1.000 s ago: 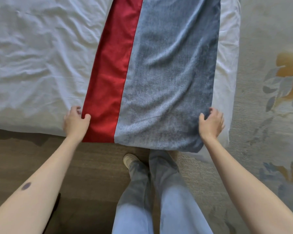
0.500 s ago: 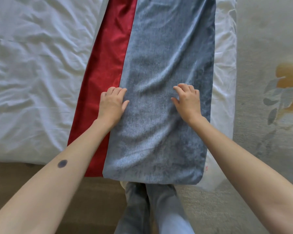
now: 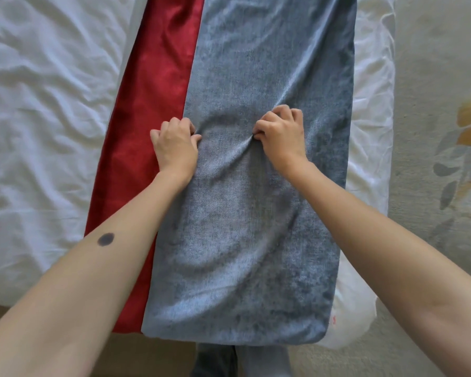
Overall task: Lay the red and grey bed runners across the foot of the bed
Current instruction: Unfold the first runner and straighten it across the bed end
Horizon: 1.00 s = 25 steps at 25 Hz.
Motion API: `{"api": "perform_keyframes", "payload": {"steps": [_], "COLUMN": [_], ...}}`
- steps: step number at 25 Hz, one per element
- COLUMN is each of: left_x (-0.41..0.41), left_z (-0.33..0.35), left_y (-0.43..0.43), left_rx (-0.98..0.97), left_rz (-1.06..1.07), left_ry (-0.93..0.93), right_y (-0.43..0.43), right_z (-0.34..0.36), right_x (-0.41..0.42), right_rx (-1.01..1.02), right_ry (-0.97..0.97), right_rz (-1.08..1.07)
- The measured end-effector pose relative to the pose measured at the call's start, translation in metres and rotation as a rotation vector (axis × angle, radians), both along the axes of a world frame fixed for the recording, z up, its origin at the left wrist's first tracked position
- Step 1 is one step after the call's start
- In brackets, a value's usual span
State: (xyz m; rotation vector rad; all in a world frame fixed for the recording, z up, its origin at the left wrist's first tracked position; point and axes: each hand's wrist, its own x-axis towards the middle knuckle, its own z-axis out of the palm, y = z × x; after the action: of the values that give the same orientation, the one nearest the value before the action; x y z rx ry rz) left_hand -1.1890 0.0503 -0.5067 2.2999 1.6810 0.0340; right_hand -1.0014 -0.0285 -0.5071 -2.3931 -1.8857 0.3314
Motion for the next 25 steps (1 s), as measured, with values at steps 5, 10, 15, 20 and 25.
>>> {"api": "perform_keyframes", "payload": {"steps": [5,10,15,20,25], "left_x": [0.000,-0.024,-0.078,-0.128,-0.140], "left_z": [-0.002,0.010,0.023,0.031,0.043], "left_y": [-0.003,-0.016,-0.056,-0.111,-0.130], "left_rx": [0.025,0.031,0.023,0.014,0.031], "left_rz": [-0.036,-0.070,-0.116,-0.151,-0.152], "left_ry": [0.057,0.038,0.030,0.041,-0.044], "right_y": [-0.003,-0.023,-0.067,-0.123,-0.140], "right_z": [0.001,0.012,0.023,0.032,0.044], "right_x": [-0.006,-0.029,-0.079,-0.124,-0.137], "right_rx": [0.043,0.082,0.067,0.084,0.145], "right_ry": [0.036,0.088,0.136,0.136,0.093], "right_rz": [-0.042,-0.082,-0.044,-0.041,-0.009]}}
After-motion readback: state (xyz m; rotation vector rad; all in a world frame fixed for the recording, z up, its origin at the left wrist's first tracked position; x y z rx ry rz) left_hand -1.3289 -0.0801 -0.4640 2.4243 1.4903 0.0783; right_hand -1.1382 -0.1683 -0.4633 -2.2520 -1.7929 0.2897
